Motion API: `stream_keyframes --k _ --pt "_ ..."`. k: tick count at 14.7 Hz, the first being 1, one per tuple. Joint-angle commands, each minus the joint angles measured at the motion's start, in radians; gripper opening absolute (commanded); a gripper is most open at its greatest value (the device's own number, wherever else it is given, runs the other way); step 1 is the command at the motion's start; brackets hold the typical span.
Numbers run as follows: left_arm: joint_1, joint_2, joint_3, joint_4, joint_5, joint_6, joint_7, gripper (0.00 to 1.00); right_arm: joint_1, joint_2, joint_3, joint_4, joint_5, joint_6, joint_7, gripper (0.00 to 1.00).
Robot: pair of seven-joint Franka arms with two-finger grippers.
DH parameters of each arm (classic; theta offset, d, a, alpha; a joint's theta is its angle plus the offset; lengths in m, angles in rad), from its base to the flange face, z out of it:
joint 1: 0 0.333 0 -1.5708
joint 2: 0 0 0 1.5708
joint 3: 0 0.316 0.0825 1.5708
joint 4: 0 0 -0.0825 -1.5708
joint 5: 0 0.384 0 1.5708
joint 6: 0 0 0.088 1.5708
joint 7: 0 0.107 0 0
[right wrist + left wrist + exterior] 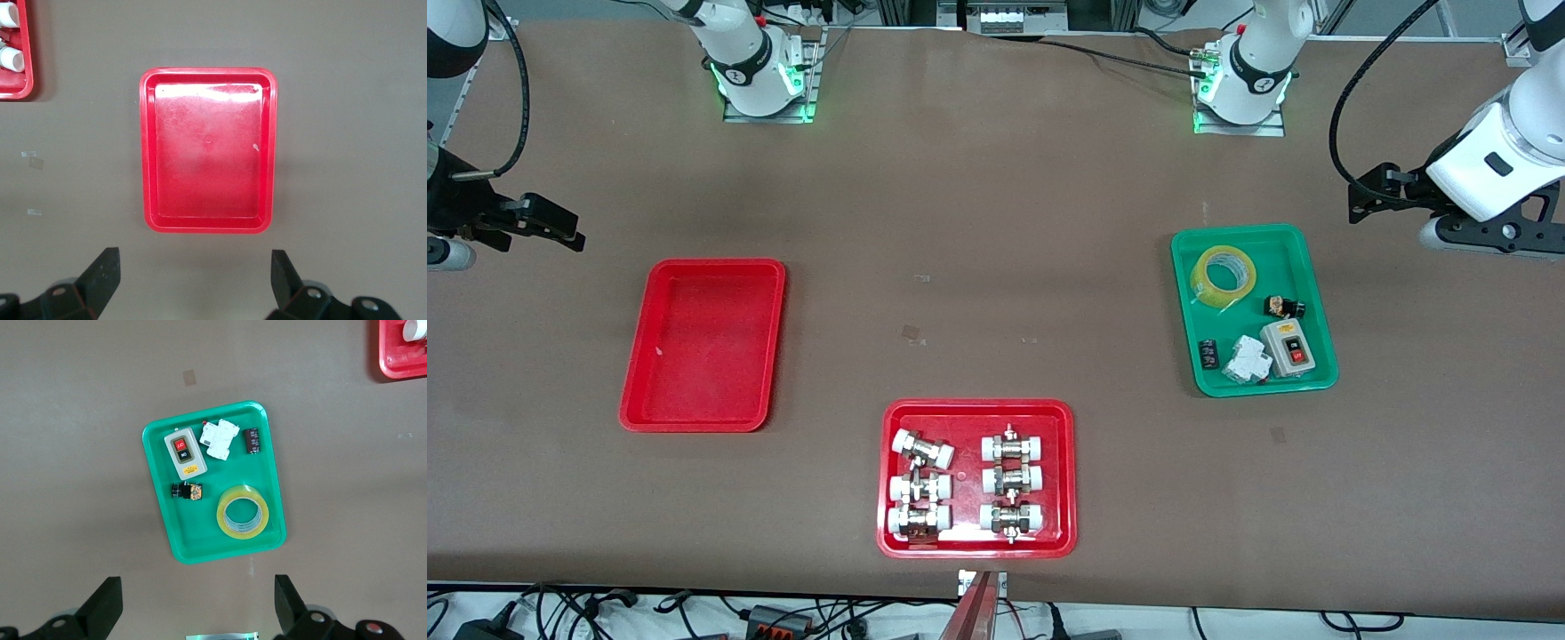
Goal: Left arm passes tape to right arm into tray
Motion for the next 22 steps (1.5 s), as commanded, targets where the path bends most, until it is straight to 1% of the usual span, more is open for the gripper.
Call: stream_keyframes --k 1,7,8,11,15,17,19,20,21,22 --pt "0.006 0.011 -0.005 0.021 0.017 -0.037 0.029 1.0 0.005 -0.012 -0.001 0.004 -0.009 -0.006 -0.005 1.0" --pt "0.006 0.036 -0.001 0.02 0.024 -0.051 0.024 1.0 0.005 -0.003 -0.001 0.005 -0.007 -0.006 -0.004 1.0" --pt "0.006 0.036 -0.001 0.021 0.024 -0.072 0.022 1.0 0.005 -0.003 -0.001 0.005 -0.007 -0.005 -0.004 1.0" --pt "0.005 0.036 -0.001 0.03 0.028 -0.192 0.026 1.0 0.003 -0.003 -0.001 0.005 -0.009 -0.003 -0.004 1.0" --pt "0.005 0.045 -0.001 0.032 0.021 -0.182 0.035 1.0 0.003 -0.001 -0.001 0.005 -0.009 0.003 -0.004 1.0" --pt "0.008 0.08 -0.001 0.02 0.012 -0.113 0.088 0.99 0.003 0.005 -0.001 0.005 -0.009 0.003 -0.004 1.0" --pt "-0.007 0.153 -0.005 0.018 0.012 -0.099 0.09 1.0 0.003 0.005 -0.001 0.005 -0.009 0.005 -0.004 1.0" --pt "-0.017 0.207 -0.006 0.018 0.014 -0.09 0.078 1.0 0.002 0.005 -0.001 0.005 -0.009 0.005 -0.004 1.0" --pt "-0.026 0.259 -0.006 0.006 0.014 -0.067 0.064 1.0 0.002 0.005 -0.001 0.005 -0.009 0.005 -0.004 1.0" --pt "-0.024 0.272 -0.006 -0.038 0.014 -0.015 0.046 1.0 0.002 0.005 -0.001 0.005 -0.009 0.005 -0.004 1.0"
